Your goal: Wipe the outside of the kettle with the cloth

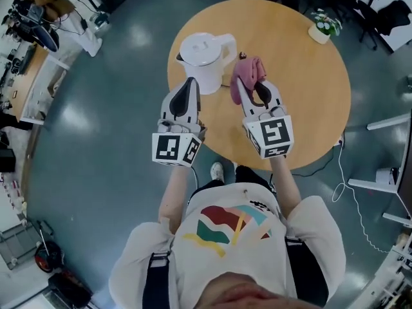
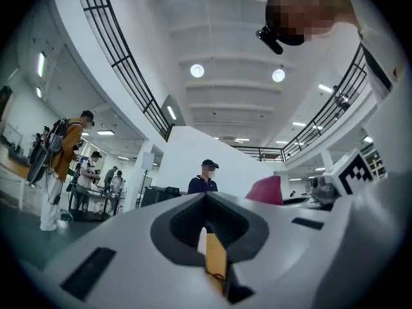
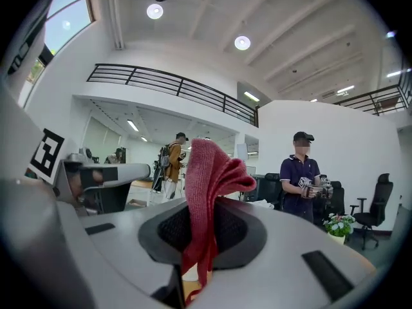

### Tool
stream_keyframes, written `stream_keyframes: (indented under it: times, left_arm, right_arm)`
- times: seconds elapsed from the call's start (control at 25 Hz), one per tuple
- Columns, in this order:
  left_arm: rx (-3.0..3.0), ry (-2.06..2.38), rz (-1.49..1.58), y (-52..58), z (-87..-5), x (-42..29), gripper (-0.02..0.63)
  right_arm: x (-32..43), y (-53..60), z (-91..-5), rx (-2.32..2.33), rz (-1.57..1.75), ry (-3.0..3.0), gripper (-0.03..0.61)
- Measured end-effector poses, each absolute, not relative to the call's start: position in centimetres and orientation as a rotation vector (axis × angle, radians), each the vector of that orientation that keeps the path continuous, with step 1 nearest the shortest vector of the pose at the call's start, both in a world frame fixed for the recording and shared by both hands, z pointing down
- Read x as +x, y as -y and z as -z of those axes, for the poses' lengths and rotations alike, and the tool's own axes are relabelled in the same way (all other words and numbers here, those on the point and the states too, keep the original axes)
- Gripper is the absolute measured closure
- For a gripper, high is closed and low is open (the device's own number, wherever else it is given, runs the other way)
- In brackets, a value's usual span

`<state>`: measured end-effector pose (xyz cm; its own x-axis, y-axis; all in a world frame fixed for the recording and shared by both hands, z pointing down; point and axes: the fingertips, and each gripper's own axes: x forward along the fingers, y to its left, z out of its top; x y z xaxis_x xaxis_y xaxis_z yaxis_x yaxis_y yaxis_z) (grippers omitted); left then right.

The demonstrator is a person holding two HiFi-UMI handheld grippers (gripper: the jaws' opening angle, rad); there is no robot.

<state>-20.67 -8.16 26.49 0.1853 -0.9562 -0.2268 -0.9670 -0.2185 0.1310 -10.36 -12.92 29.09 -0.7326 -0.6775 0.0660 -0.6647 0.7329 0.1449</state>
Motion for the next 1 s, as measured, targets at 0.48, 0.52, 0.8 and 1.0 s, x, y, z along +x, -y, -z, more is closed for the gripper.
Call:
stream_keyframes:
  times: [0.48, 0.52, 0.8, 1.0]
  left_arm:
    - [-2.419, -2.005, -0.286, 4.5, -30.2, -17.8, 0.571]
    - [-2.419, -2.009, -0.280, 4.2, -30.3, -17.3, 0.571]
    - [-2.376, -2.043, -0.271, 2.8, -29.9, -16.0, 0.571]
    - [-2.363, -2.030, -0.261, 2.3, -29.4, -15.8, 0.571]
  right_arm:
    - [-7.3, 6.8, -30.9, 1.070, 0.083, 2.807, 0.534]
    - [-7.0, 6.4, -30.9, 1.058, 0.076, 2.814, 0.534]
    - [-5.3, 5.3, -31.3, 1.039, 0.075, 2.843, 0.534]
    - [-5.2, 5.2, -31.0, 1.034, 0.083, 2.860, 0.534]
